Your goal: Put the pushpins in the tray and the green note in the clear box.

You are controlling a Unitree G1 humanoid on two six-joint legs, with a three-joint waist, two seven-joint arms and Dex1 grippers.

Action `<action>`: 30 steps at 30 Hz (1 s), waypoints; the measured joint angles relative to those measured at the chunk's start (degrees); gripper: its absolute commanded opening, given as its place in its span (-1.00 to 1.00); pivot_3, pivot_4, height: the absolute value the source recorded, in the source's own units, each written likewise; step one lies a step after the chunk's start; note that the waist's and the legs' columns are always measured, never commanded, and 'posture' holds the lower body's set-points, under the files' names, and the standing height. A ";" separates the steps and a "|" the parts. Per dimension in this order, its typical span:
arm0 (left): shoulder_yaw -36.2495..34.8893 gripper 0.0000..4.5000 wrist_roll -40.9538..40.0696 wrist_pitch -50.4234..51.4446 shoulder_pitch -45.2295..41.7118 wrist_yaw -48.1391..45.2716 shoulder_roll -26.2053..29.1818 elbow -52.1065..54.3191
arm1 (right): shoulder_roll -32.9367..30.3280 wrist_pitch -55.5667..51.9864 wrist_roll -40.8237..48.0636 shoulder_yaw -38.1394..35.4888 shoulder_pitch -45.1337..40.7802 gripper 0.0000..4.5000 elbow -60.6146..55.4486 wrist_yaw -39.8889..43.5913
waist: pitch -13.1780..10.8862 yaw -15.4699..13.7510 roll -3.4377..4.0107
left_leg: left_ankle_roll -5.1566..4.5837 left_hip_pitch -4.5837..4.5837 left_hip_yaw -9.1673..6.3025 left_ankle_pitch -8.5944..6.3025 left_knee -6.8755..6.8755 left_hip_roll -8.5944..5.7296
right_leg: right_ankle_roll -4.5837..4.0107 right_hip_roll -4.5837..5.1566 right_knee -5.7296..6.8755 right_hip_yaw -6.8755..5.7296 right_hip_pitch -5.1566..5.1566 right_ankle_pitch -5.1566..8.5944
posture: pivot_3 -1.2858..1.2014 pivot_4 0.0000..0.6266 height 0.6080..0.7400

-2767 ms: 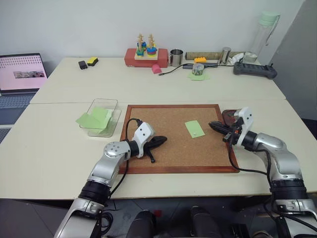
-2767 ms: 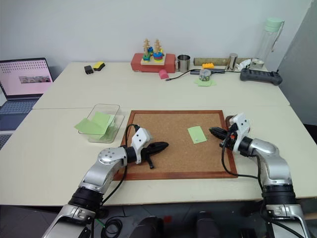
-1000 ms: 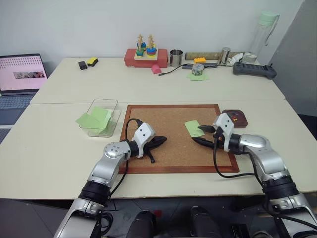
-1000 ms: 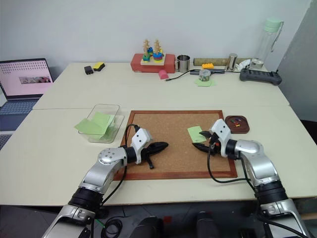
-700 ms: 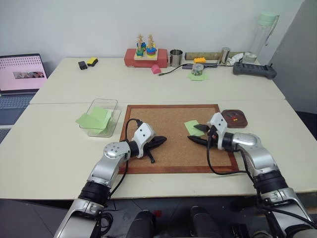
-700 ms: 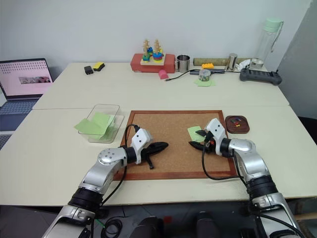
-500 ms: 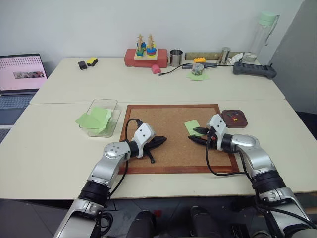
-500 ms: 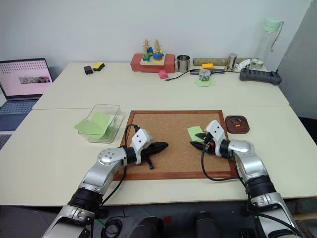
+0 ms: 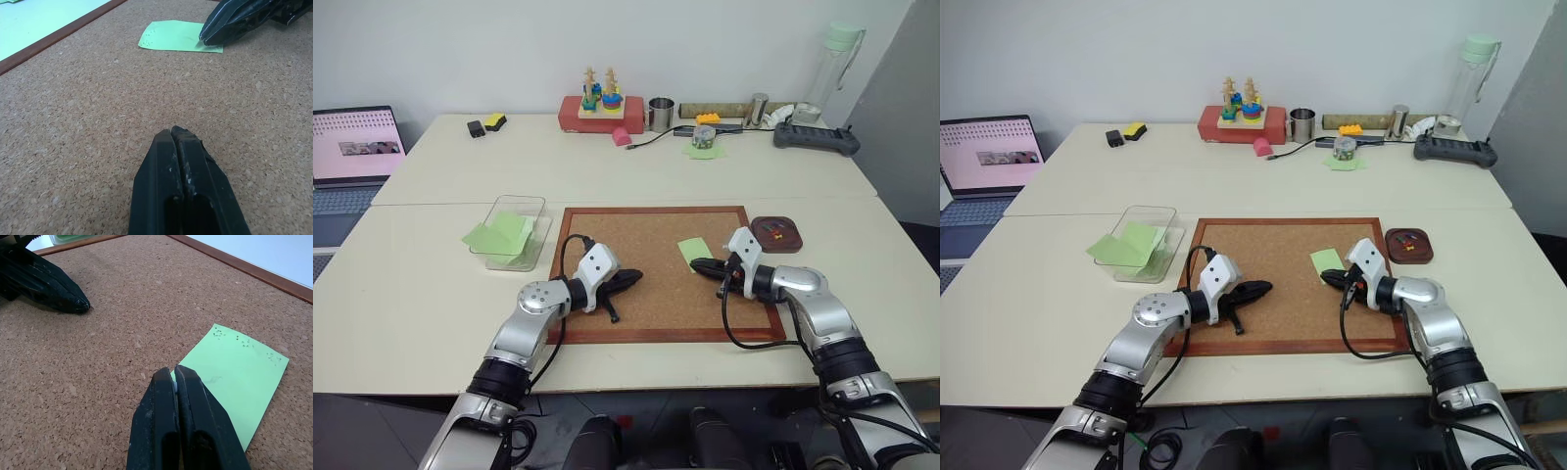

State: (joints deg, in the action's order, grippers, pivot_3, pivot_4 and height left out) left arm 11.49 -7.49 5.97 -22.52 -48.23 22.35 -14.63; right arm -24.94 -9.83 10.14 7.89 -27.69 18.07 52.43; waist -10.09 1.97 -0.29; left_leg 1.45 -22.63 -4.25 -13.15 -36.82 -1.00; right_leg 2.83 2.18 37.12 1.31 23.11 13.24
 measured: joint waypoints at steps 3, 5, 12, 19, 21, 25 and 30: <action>-0.03 -1.00 0.00 0.00 0.05 0.02 0.01 0.11 | -0.34 -0.59 0.00 0.03 0.10 -1.00 -0.97 0.10 | 0.00 -0.02 0.00 | 0.00 -0.02 0.00 0.00 0.00 0.00 | 0.00 0.00 0.00 0.00 0.03 0.00 | 0.03 -0.52 1.00; -0.20 -1.00 -0.01 0.01 0.03 0.16 0.01 0.04 | -0.85 -1.00 0.27 -0.01 0.10 -1.00 -2.97 0.62 | 0.00 -0.01 0.00 | 0.00 -0.03 0.00 0.00 0.00 0.00 | 0.00 0.00 0.01 0.01 0.04 0.00 | 0.03 -0.52 1.00; -2.46 -1.00 -3.55 6.57 -0.60 0.31 -1.03 1.74 | -1.84 -2.55 2.71 -1.03 -1.82 -1.00 -10.87 1.78 | -0.03 -0.03 -0.05 | 0.00 -0.08 -0.10 0.01 -0.07 0.01 | -0.02 0.00 0.03 -0.10 0.04 -0.01 | 0.03 -0.52 1.00; -11.42 -0.63 -15.89 22.76 1.66 2.74 -1.35 14.50 | -2.34 -4.63 4.33 -1.68 -2.02 -1.00 -14.90 1.29 | -0.13 -0.13 -0.13 | 0.02 -0.27 -0.19 0.00 -0.02 0.36 | -0.02 0.01 -0.07 -0.21 0.15 -0.01 | 0.03 -0.52 1.00; -15.30 -0.46 -22.42 28.83 3.30 4.61 -3.05 19.01 | -2.28 -4.84 4.52 -1.71 -2.05 -1.00 -15.97 1.15 | -0.14 -0.15 -0.15 | 0.02 -0.28 -0.18 -0.01 -0.03 0.38 | -0.02 0.02 -0.11 -0.20 0.13 -0.01 | 0.03 -0.52 1.00; -21.40 -0.18 -36.85 39.72 6.31 10.91 -10.03 24.38 | -2.34 -4.49 4.43 -1.75 -2.08 -1.00 -17.79 1.06 | -0.21 -0.24 -0.26 | 0.03 -0.27 -0.19 0.00 -0.09 0.39 | -0.02 0.01 -0.10 -0.23 0.10 -0.01 | 0.03 -0.52 1.00; -25.63 0.26 -47.60 44.81 5.32 19.18 -16.54 24.71 | -2.52 -1.86 3.06 -0.60 -2.87 -1.00 -19.20 1.28 | -0.35 -0.31 -0.50 | 0.05 -0.25 -0.20 0.01 -0.14 0.42 | -0.08 -0.06 -0.08 -0.29 0.07 -0.05 | 0.03 -0.52 1.00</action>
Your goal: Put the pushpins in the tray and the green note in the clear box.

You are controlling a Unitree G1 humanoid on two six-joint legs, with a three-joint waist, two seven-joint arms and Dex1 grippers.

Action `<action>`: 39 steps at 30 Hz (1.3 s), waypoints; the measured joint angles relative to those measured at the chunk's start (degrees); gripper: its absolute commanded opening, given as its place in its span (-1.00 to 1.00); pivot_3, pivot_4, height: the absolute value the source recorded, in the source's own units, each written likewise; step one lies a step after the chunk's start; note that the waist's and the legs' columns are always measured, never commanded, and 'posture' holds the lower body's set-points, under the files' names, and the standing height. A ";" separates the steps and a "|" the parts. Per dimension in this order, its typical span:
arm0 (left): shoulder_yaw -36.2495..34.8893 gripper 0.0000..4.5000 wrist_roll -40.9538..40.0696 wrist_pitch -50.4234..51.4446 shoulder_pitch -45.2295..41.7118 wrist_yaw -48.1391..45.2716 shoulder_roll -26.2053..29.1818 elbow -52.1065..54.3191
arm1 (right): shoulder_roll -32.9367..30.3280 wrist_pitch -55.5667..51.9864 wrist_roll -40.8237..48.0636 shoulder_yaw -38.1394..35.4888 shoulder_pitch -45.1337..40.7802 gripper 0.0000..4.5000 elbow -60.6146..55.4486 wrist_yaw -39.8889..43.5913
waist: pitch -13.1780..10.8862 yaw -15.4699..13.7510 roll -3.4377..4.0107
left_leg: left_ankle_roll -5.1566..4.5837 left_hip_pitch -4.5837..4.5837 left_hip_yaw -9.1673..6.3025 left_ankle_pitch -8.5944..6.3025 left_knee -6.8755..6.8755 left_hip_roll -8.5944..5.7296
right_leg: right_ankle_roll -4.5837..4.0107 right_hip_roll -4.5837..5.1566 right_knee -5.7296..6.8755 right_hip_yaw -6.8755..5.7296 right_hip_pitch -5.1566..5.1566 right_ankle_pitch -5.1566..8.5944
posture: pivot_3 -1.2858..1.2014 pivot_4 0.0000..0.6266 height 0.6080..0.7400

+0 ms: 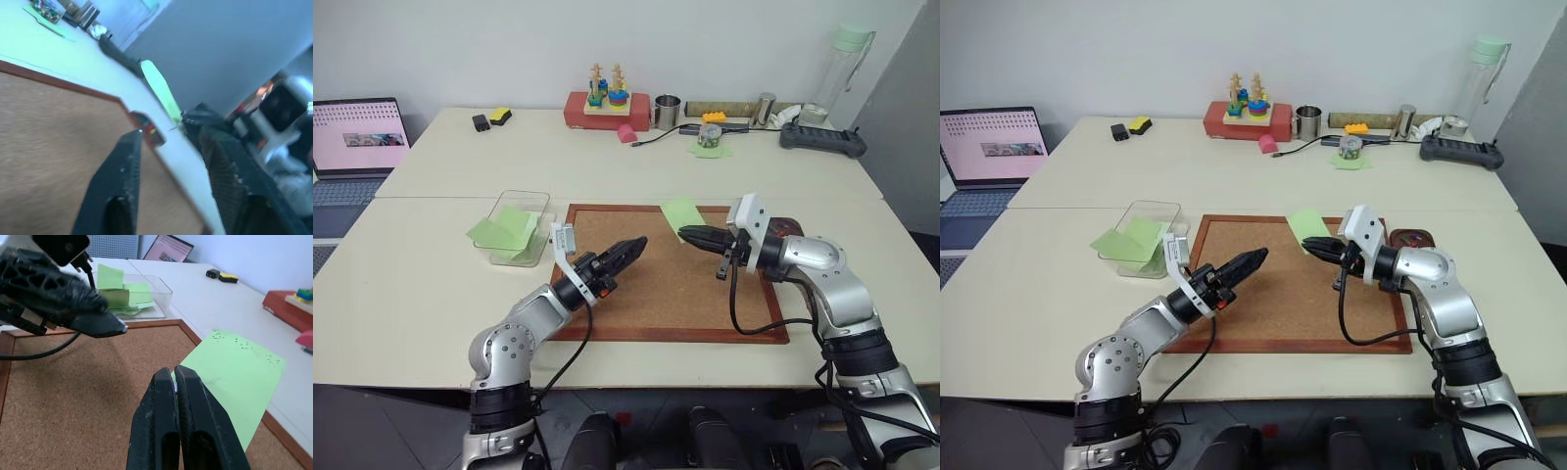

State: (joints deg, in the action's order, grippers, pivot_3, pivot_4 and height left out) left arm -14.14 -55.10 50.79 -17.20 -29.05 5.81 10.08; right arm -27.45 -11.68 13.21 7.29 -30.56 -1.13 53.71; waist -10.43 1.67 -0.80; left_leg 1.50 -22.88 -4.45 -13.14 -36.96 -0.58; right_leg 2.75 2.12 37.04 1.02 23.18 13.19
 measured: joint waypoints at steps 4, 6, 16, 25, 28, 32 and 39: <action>-0.53 0.55 -1.55 -0.50 -2.37 5.91 -4.52 -1.16 | -1.56 4.61 -3.13 2.14 -0.20 -1.00 -1.06 1.14 | -0.01 -0.09 -0.01 | 0.01 -0.02 0.03 0.00 0.02 -0.05 | 0.00 0.00 -0.06 0.03 0.00 0.00 | 0.03 -0.52 1.00; -0.31 0.55 -1.55 -0.94 -3.11 7.06 -5.58 -1.82 | -1.61 5.75 -3.64 3.08 -0.17 -1.00 -2.15 1.37 | -0.03 -0.10 -0.05 | 0.01 -0.02 0.03 0.00 0.03 -0.18 | 0.00 -0.01 -0.06 0.02 0.00 0.00 | 0.03 -0.52 1.00; 1.31 0.32 -3.68 -1.17 -5.13 7.68 -8.34 -3.91 | -1.95 8.57 -5.35 4.84 0.12 -1.00 -5.46 1.63 | -0.04 -0.12 -0.07 | 0.02 -0.02 0.01 0.01 0.03 -0.37 | -0.01 0.02 -0.07 0.05 0.01 0.00 | 0.03 -0.52 1.00; 0.89 -0.45 -5.10 -2.35 -5.86 7.69 -8.43 -3.98 | -2.78 10.49 -6.06 5.31 0.19 -1.00 -5.49 1.74 | -0.06 -0.13 -0.10 | 0.02 -0.02 0.00 0.01 0.04 -0.38 | -0.02 0.03 -0.07 0.05 0.01 0.01 | 0.03 -0.52 1.00; 1.11 -0.67 -5.31 -2.36 -5.46 7.60 -8.27 -3.94 | -2.77 11.39 -6.68 5.36 0.18 -1.00 -5.49 1.74 | -0.06 -0.13 -0.11 | 0.02 -0.02 0.00 0.01 0.04 -0.38 | -0.02 0.03 -0.08 0.06 0.01 0.01 | 0.03 -0.52 1.00; 1.52 -0.95 -5.31 -2.37 -5.02 7.15 -8.04 -3.93 | -2.76 12.00 -7.05 5.36 0.18 -1.00 -5.48 1.74 | -0.07 -0.13 -0.11 | 0.02 -0.02 0.00 0.01 0.04 -0.39 | -0.02 0.03 -0.08 0.06 0.01 0.01 | 0.03 -0.52 1.00; 3.65 -0.98 -3.24 -3.68 -4.71 5.96 -6.56 -3.94 | -2.61 12.80 -7.43 5.46 0.18 -1.00 -5.46 1.89 | -0.07 -0.13 -0.12 | 0.02 -0.02 0.01 0.01 0.04 -0.39 | -0.02 0.03 -0.08 0.06 0.01 0.01 | 0.03 -0.52 1.00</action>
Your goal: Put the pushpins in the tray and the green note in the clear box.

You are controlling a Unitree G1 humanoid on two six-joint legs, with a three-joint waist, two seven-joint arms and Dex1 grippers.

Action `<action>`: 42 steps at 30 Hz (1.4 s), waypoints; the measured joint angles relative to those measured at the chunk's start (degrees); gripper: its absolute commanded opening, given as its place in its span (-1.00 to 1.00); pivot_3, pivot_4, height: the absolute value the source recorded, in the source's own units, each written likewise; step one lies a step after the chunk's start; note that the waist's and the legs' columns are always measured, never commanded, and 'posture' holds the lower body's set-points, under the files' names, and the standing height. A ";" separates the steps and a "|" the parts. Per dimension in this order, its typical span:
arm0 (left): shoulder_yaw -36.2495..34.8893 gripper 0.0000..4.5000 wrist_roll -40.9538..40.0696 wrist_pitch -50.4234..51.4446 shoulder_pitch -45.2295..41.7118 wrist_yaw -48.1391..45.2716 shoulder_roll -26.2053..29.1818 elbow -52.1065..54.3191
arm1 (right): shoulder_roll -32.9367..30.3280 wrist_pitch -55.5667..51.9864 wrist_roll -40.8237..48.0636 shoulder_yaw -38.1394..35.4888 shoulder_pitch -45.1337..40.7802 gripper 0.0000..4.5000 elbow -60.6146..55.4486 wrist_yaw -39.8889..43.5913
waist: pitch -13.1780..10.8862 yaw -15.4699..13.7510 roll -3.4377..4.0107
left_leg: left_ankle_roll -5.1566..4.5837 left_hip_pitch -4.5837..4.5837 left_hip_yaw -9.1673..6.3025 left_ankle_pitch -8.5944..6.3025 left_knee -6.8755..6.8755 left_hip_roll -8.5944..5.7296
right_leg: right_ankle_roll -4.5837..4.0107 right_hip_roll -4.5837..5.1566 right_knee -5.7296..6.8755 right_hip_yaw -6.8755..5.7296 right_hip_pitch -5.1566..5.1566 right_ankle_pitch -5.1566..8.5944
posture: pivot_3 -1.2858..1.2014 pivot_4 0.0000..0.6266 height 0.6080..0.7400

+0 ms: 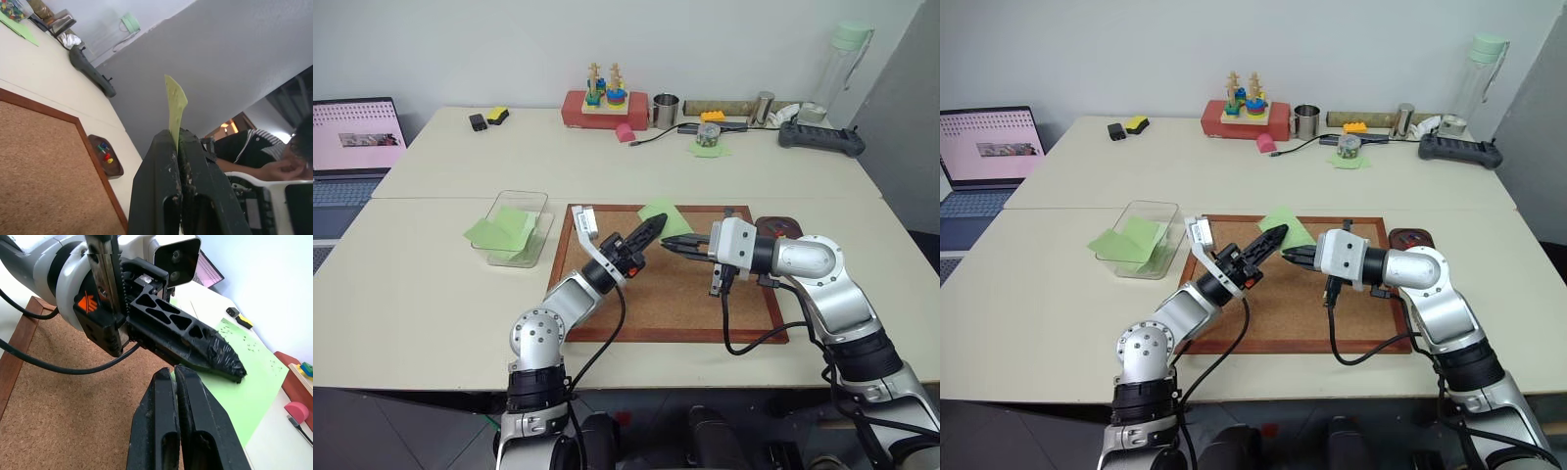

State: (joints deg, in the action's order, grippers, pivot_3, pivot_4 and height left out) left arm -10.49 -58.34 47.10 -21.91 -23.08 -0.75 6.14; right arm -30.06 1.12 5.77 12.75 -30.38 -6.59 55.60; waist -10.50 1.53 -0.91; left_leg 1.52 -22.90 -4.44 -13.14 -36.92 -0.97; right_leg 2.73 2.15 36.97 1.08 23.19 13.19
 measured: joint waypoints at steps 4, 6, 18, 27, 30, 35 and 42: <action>1.38 -0.98 3.55 -2.11 0.26 -0.03 0.61 -1.56 | 0.03 0.48 0.01 -0.01 -0.01 -1.00 -0.01 0.05 | 0.00 -0.04 0.00 | 0.00 0.01 -0.01 0.00 0.00 -0.01 | 0.00 0.00 0.00 0.00 0.00 0.00 | 0.03 -0.52 1.00; 2.27 -0.98 5.48 -3.25 0.40 -0.06 0.60 -3.16 | 0.02 0.12 0.05 -0.03 0.01 -1.00 -0.02 0.05 | -0.03 -0.05 -0.04 | 0.00 0.00 -0.01 0.00 0.00 -0.01 | 0.00 0.01 0.00 0.00 0.00 0.00 | 0.03 -0.52 1.00; 3.49 -0.98 14.21 -10.49 -0.76 0.02 0.09 -9.05 | -2.88 -9.87 4.55 -8.86 1.15 -1.00 -4.98 -4.89 | -0.04 -0.36 -0.07 | -0.01 -0.03 -0.02 0.00 0.02 -0.07 | -0.01 0.08 -0.03 0.00 0.01 0.01 | 0.03 -0.52 1.00; 7.41 -0.98 16.02 -10.45 -0.18 -2.45 1.06 -5.52 | -6.93 -25.37 -0.24 -17.28 3.30 -1.00 17.72 -21.09 | -0.06 -1.18 -0.09 | -0.01 -0.02 0.14 0.00 0.05 -0.11 | -0.30 0.11 -0.03 0.12 0.04 -0.12 | 0.03 -0.52 1.00; 8.68 -0.98 16.63 -10.43 -0.06 -2.80 0.99 -4.53 | -5.73 -24.81 -0.77 -17.26 0.88 -1.00 22.78 -23.56 | -0.06 -1.01 -0.09 | -0.02 -0.03 0.14 0.00 0.06 -0.10 | -0.26 0.08 -0.03 0.11 0.05 -0.10 | 0.03 -0.52 1.00; 9.14 -1.00 17.09 -10.43 0.46 -3.44 1.23 -3.61 | -3.75 -24.19 -0.44 -17.90 -2.21 -0.80 30.23 -26.07 | -0.06 -1.05 -0.09 | -0.02 -0.03 0.14 0.00 0.04 -0.11 | -0.23 0.08 -0.03 0.12 0.04 -0.10 | 0.03 -0.52 1.00; 9.11 -1.00 17.36 -10.43 1.12 -3.67 1.50 -3.34 | -3.18 -24.24 0.11 -18.49 -2.94 -0.16 32.70 -26.85 | -0.06 -1.06 -0.09 | -0.02 -0.04 0.14 0.00 0.05 -0.12 | -0.18 0.08 -0.03 0.12 0.04 -0.07 | 0.03 -0.52 1.00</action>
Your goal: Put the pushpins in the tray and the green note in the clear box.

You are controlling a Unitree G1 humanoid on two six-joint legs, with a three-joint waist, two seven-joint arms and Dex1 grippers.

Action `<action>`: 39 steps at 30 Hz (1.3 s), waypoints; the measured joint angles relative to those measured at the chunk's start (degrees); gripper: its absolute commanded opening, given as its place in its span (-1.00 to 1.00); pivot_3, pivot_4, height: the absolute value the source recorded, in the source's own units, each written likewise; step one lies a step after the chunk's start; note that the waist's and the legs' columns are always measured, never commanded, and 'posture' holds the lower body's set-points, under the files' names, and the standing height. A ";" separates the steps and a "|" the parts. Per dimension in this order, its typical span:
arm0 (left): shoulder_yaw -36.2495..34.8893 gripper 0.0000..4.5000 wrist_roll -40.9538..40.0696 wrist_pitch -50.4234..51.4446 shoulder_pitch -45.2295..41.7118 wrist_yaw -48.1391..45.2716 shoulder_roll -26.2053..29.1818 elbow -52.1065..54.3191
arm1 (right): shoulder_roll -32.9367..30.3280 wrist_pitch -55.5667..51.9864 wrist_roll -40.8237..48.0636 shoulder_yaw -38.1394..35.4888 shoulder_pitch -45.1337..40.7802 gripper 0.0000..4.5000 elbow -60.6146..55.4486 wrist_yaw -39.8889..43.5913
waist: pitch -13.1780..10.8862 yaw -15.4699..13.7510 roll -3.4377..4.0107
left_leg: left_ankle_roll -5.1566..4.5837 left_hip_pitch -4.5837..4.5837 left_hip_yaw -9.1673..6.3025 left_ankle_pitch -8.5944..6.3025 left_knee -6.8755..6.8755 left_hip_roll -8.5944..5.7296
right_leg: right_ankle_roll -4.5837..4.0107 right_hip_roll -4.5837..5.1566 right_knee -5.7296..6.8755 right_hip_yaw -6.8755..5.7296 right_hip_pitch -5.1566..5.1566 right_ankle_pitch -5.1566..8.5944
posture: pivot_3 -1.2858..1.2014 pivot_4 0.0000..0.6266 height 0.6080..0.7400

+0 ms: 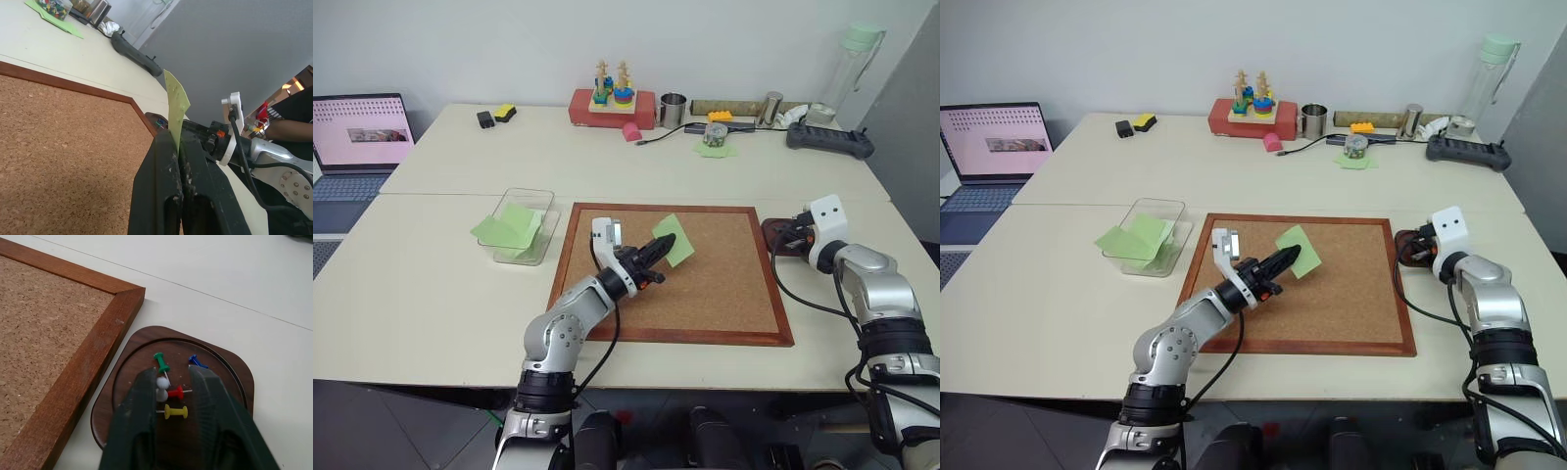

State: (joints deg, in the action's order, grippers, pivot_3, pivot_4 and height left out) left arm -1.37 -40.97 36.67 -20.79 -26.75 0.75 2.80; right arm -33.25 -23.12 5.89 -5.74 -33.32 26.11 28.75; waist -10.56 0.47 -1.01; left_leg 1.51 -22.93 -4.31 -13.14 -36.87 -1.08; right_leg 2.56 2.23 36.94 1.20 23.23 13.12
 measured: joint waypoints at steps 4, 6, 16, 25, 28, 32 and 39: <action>0.09 -1.00 0.33 0.00 0.38 0.00 -0.16 0.12 | -0.03 -0.25 0.41 -0.48 -0.01 0.23 -0.18 0.02 | 0.00 0.01 0.00 | 0.00 0.00 0.00 0.00 0.00 0.00 | 0.16 0.00 0.00 0.00 0.00 0.09 | 0.03 -0.52 1.00; 0.21 -1.00 0.48 0.00 0.44 0.00 -0.17 0.43 | -0.12 -0.93 1.11 -1.18 -0.01 0.44 -1.24 0.12 | 0.00 0.02 0.01 | 0.00 0.00 0.00 0.00 0.00 0.00 | 0.16 0.00 0.01 0.00 0.00 0.09 | 0.03 -0.52 1.00; -0.86 -1.00 1.93 -0.47 0.44 3.27 2.64 9.08 | -4.51 -2.40 4.78 -2.21 -1.60 0.99 -11.09 7.05 | -0.07 0.22 0.03 | 0.00 0.01 -0.03 0.00 0.02 0.03 | 0.17 -0.02 0.00 0.00 0.01 0.10 | 0.03 -0.52 1.00; -9.89 -1.00 17.87 -5.96 0.42 17.56 16.59 15.05 | -6.27 -3.76 16.37 4.79 -6.41 0.99 -30.21 27.99 | -0.13 1.24 -0.03 | 0.00 0.02 -0.17 0.00 0.02 0.13 | 0.17 -0.08 0.02 -0.16 -0.01 0.10 | 0.03 -0.52 1.00; -12.05 -1.00 21.74 -5.95 0.67 20.00 19.83 16.27 | -5.61 -5.63 18.45 5.93 -8.47 0.99 -32.20 29.59 | -0.13 0.97 -0.03 | 0.01 0.01 -0.18 -0.01 0.03 0.09 | 0.17 -0.01 -0.03 -0.17 -0.03 0.10 | 0.03 -0.52 1.00; -12.83 -1.00 26.02 -4.51 1.37 22.26 23.47 16.23 | -4.29 -7.55 20.05 8.22 -9.46 0.99 -32.59 31.08 | -0.18 0.27 -0.11 | 0.01 -0.05 -0.21 -0.01 0.03 0.01 | 0.15 0.07 -0.06 -0.19 -0.01 0.09 | 0.03 -0.52 1.00; -14.28 -0.80 27.33 -3.23 1.30 22.26 24.66 10.26 | -3.81 -8.51 20.28 9.33 -10.14 1.00 -32.87 31.41 | -0.19 -0.09 -0.12 | 0.02 -0.04 -0.22 -0.01 0.03 0.03 | 0.14 0.07 -0.05 -0.22 0.01 0.09 | 0.03 -0.52 1.00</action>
State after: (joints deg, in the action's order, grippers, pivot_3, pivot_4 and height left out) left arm -15.65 -13.65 33.45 -19.49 -4.50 25.40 13.06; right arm -37.05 -31.63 26.17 3.59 -43.46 -6.75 60.16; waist -10.76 0.39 -1.13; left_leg 1.53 -22.98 -4.53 -13.15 -36.84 -1.05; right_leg 2.70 2.30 36.89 0.98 23.24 13.21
